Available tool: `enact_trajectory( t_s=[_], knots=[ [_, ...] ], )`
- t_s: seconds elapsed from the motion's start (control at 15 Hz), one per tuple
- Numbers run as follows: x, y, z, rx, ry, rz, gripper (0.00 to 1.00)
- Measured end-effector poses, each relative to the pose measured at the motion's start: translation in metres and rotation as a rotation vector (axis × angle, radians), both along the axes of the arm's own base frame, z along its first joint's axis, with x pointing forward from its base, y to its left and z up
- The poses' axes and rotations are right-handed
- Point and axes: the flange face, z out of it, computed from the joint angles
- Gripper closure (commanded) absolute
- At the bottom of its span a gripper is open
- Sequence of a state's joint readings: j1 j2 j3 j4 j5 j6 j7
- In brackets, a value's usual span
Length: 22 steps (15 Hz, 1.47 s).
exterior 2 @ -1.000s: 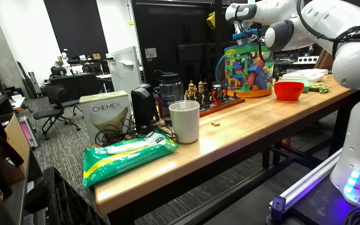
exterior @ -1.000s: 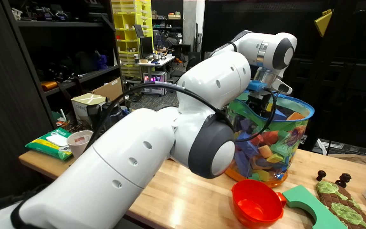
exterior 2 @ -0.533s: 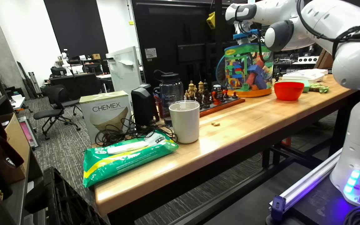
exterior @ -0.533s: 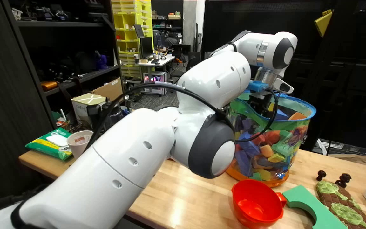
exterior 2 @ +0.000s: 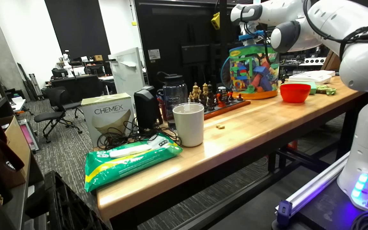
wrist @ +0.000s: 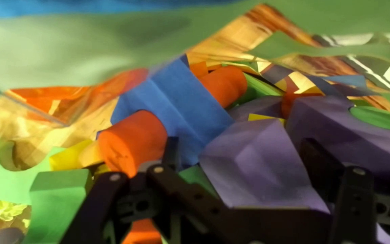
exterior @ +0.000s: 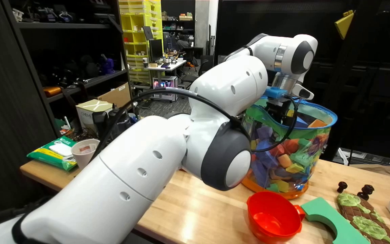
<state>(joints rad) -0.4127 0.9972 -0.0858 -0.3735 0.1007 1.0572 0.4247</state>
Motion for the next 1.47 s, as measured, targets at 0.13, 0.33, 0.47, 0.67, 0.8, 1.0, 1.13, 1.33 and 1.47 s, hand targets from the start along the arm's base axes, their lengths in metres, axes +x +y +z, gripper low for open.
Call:
enact_trajectory(
  t_s=[0.13,0.33,0.47,0.67,0.8,1.0,1.13,1.33,1.47],
  knots=[
    [0.0001,0.0,-0.0002,0.0,0.0,0.0,0.1],
    [0.0002,-0.0001,-0.0002,0.0,-0.001,0.0,0.1],
    [0.0002,-0.0001,-0.0003,0.0,-0.001,0.0,0.1],
    [0.0002,-0.0001,-0.0003,0.0,-0.001,0.001,0.1],
    [0.0002,-0.0001,-0.0003,0.0,-0.001,0.001,0.02],
    [0.0007,-0.0003,-0.0033,0.001,0.003,0.001,0.25],
    [0.0009,-0.0005,-0.0047,0.002,0.005,0.001,0.32],
    [0.0014,0.0007,-0.0032,0.003,0.001,0.003,0.56],
    [0.0022,0.0013,-0.0013,-0.001,-0.007,0.004,0.66]
  ],
)
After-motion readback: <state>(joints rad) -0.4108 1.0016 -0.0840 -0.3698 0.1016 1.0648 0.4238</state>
